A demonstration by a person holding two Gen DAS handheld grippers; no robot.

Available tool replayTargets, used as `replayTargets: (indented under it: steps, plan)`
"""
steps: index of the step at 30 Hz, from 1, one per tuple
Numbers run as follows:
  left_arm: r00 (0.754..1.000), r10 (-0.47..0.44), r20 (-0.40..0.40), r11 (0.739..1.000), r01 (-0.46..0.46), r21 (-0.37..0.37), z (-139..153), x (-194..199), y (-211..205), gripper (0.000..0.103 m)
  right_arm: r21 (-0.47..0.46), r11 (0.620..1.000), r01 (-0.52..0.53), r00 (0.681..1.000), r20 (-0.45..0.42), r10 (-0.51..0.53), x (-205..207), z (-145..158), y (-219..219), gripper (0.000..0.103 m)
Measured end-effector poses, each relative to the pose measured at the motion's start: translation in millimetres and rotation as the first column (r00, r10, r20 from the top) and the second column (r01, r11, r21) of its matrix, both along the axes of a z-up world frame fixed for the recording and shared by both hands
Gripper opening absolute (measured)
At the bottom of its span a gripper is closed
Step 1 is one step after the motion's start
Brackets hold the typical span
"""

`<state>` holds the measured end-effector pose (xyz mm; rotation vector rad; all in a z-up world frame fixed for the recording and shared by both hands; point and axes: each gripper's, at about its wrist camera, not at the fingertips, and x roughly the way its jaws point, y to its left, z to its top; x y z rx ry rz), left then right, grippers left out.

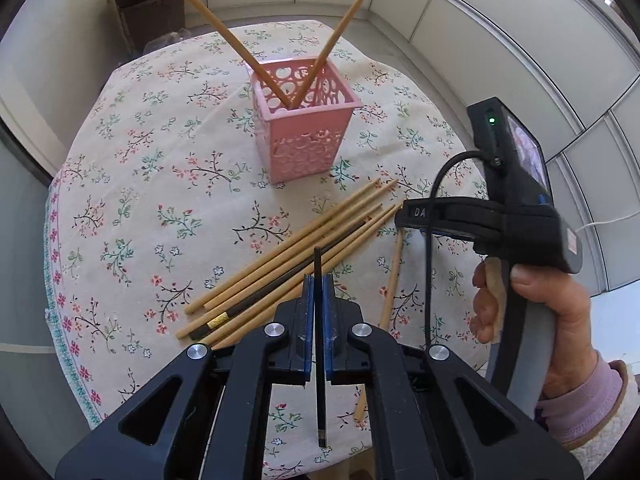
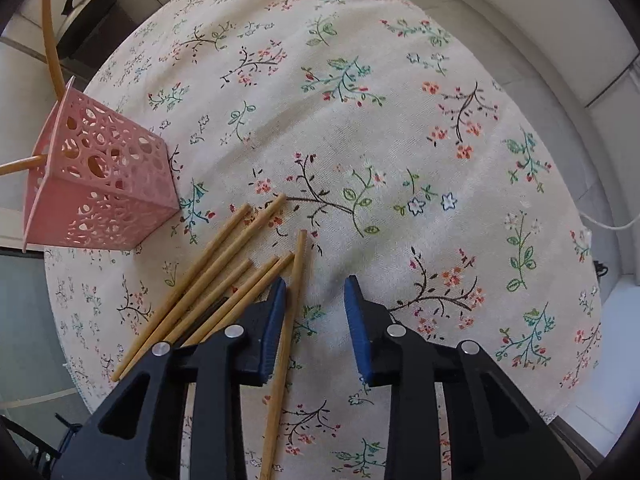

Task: Organize utensils
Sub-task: 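Grasp a bamboo chopstick with the right tool while the left tool lifts the black chopstick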

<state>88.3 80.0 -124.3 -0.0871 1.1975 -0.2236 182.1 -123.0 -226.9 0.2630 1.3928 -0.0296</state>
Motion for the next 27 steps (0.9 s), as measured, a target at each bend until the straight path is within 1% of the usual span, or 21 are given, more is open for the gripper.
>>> replayTargets:
  steps: [1, 3, 6, 8, 11, 17, 20, 22, 24, 27]
  plan:
    - [1.000, 0.001, 0.003, 1.000, -0.001, -0.002, 0.9, 0.0, 1.5, 0.003, -0.016, 1.000, -0.005, 1.000, 0.008, 0.005, 0.3, 0.0, 2.5, 0.026]
    - [1.000, 0.005, 0.012, 1.000, -0.005, -0.004, 3.3, -0.9, 3.6, 0.003, -0.050, 0.999, -0.013, 0.999, 0.031, 0.015, -0.2, 0.5, 5.7, 0.011]
    - [0.999, 0.011, 0.032, 1.000, -0.011, -0.014, 8.9, -1.1, 5.2, 0.003, -0.019, 1.000, -0.001, 0.998, 0.059, 0.002, -6.3, 4.7, 1.7, 0.005]
    - [0.998, 0.015, 0.054, 1.000, -0.014, -0.025, 15.4, -2.3, 6.5, 0.003, -0.014, 1.000, 0.005, 0.994, 0.108, -0.003, -16.3, 18.1, -4.2, 0.005]
    - [0.995, 0.021, 0.095, 0.999, -0.017, -0.042, 29.4, -5.1, 8.9, 0.003, 0.014, 1.000, -0.005, 0.979, 0.205, 0.002, -37.0, 51.2, -16.9, 0.005]
    - [0.981, 0.040, 0.192, 0.997, -0.025, -0.077, 61.5, -16.0, 12.3, 0.003, 0.030, 0.998, -0.057, 0.928, 0.371, 0.042, -80.7, 115.2, -39.6, 0.005]
    - [0.972, 0.045, 0.231, 0.996, -0.026, -0.086, 75.2, -21.2, 11.4, 0.003, 0.050, 0.997, -0.063, 0.901, 0.431, 0.036, -92.1, 137.9, -45.2, 0.005]
    - [0.966, 0.049, 0.255, 0.996, -0.026, -0.091, 83.4, -23.2, 9.7, 0.003, 0.070, 0.996, -0.063, 0.888, 0.460, 0.024, -103.7, 153.5, -58.0, 0.005]
    - [0.959, 0.055, 0.279, 0.995, -0.031, -0.091, 92.0, -23.7, 8.1, 0.003, 0.096, 0.994, -0.056, 0.877, 0.480, 0.003, -110.5, 167.4, -68.1, 0.005]
    - [0.947, 0.074, 0.312, 0.994, -0.043, -0.105, 106.6, -21.7, 8.0, 0.003, 0.131, 0.991, -0.039, 0.852, 0.523, -0.035, -114.7, 189.3, -82.4, 0.005]
